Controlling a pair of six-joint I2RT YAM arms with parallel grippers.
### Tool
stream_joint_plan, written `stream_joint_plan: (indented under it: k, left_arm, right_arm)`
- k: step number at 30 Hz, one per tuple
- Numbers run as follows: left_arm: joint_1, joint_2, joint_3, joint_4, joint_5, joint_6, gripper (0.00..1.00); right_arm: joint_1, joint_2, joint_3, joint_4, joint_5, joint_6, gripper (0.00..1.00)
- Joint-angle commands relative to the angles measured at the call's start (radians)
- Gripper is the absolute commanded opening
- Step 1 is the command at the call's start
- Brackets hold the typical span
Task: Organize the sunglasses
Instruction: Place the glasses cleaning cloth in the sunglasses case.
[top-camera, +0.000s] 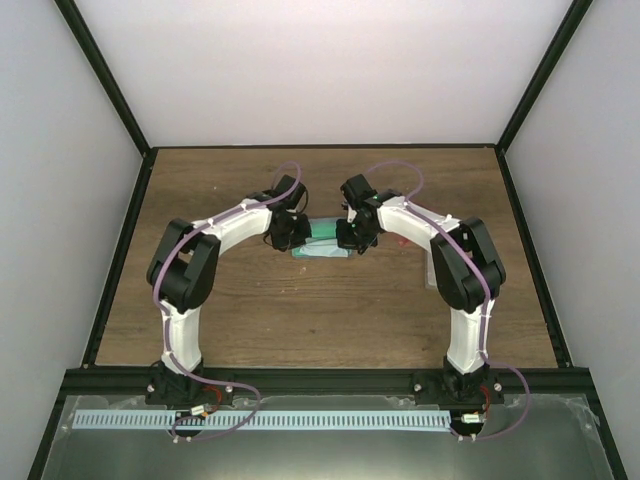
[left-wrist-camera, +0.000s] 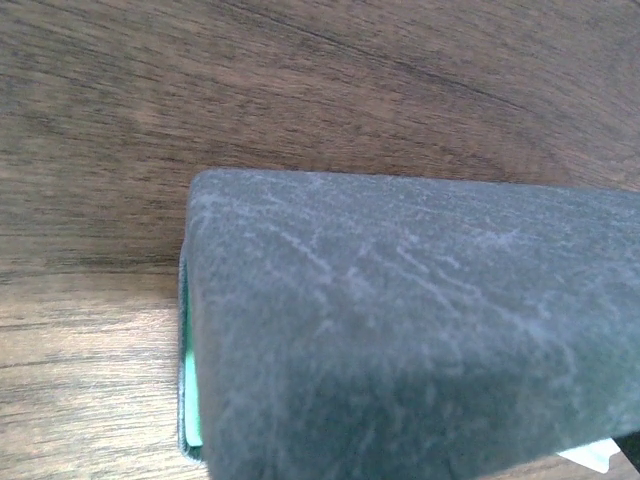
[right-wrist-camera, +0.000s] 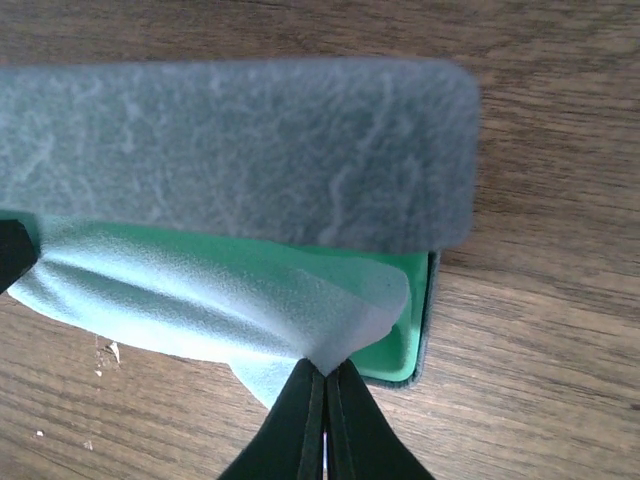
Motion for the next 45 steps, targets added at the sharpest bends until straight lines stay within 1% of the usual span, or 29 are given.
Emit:
stream_joint_plan:
  k: [1,17,23,40,42,45]
  left_arm:
    - [-0.002,0.016,0.039,-0.025,-0.012,0.013,0.04]
    - [0.003,0.043,0.069,-0.043,-0.026,0.019,0.04]
    - [0.008,0.050,0.063,-0.046,-0.033,0.049,0.04]
    - [0.014,0.062,0.048,-0.040,-0.035,0.052,0.04]
    - [0.014,0.059,0.049,-0.044,-0.048,0.052,0.05]
    - [0.014,0.053,0.048,-0.051,-0.060,0.054,0.09]
  right_arm:
    - [-0.017,0.019,0.046,0.003,-0.001,-0.015,0.01]
    - [-0.023,0.084,0.127,-0.014,0.009,-0.022,0.01]
    - [-0.024,0.096,0.129,-0.016,0.006,-0.023,0.01]
    - [-0.024,0.118,0.128,-0.013,0.003,-0.025,0.01]
    - [-0.025,0.120,0.135,-0.017,0.000,-0.025,0.01]
    - [-0.024,0.117,0.147,-0.022,-0.006,-0.026,0.05]
